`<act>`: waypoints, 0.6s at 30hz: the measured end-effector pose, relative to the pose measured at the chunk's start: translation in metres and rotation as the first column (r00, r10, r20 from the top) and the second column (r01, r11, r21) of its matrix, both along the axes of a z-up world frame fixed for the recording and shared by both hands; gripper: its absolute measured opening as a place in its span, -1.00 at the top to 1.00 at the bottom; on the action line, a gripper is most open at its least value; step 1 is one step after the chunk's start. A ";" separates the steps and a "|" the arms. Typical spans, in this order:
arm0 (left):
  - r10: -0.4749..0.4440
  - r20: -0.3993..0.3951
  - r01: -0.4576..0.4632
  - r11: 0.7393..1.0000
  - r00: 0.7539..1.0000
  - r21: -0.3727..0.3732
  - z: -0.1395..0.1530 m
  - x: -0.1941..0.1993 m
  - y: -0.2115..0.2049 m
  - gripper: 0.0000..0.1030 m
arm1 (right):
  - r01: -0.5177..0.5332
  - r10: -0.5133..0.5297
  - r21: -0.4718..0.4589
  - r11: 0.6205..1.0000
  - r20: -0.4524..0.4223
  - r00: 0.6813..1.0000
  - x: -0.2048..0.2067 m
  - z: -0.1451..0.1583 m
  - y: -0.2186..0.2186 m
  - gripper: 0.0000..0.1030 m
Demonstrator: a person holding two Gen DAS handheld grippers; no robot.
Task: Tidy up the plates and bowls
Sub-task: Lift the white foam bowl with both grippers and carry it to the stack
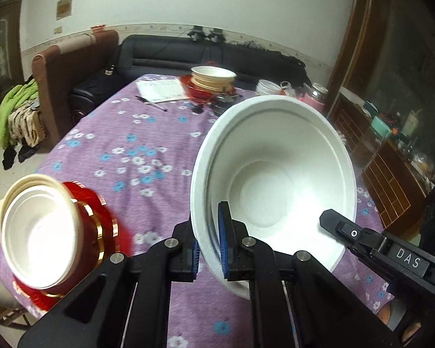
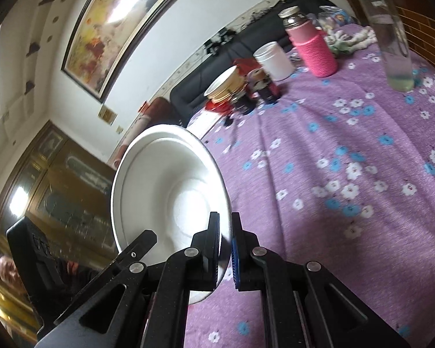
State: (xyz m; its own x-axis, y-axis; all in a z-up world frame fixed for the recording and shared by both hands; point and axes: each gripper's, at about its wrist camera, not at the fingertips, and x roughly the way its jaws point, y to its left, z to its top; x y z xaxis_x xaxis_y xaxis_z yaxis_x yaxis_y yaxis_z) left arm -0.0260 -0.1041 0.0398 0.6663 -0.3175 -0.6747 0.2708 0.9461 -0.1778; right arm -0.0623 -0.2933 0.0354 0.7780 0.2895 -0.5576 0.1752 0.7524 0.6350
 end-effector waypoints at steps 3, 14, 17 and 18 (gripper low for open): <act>0.030 0.018 -0.030 0.999 0.999 0.012 0.000 -0.006 0.017 0.81 | -0.037 0.037 -0.014 0.999 -0.001 0.999 0.002 0.003 0.018 0.87; 0.141 0.055 -0.142 0.990 0.989 0.022 -0.002 -0.017 0.068 0.80 | -0.158 0.157 -0.047 0.986 -0.005 0.988 0.014 0.009 0.079 0.87; 0.164 0.050 -0.165 0.986 0.985 0.022 -0.005 -0.019 0.079 0.79 | -0.181 0.181 -0.056 0.982 -0.009 0.983 0.016 0.009 0.093 0.87; 0.167 0.050 -0.168 0.985 0.985 0.022 -0.006 -0.019 0.081 0.79 | -0.186 0.186 -0.057 0.981 -0.010 0.982 0.017 0.009 0.096 0.87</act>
State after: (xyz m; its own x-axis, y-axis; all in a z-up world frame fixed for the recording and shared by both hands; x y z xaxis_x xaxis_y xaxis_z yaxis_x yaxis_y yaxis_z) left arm -0.0451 -0.0232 0.0343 0.7400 -0.1812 -0.6477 0.1155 0.9829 -0.1431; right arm -0.0458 -0.1973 0.0443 0.7106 0.3967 -0.5811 0.0315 0.8071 0.5895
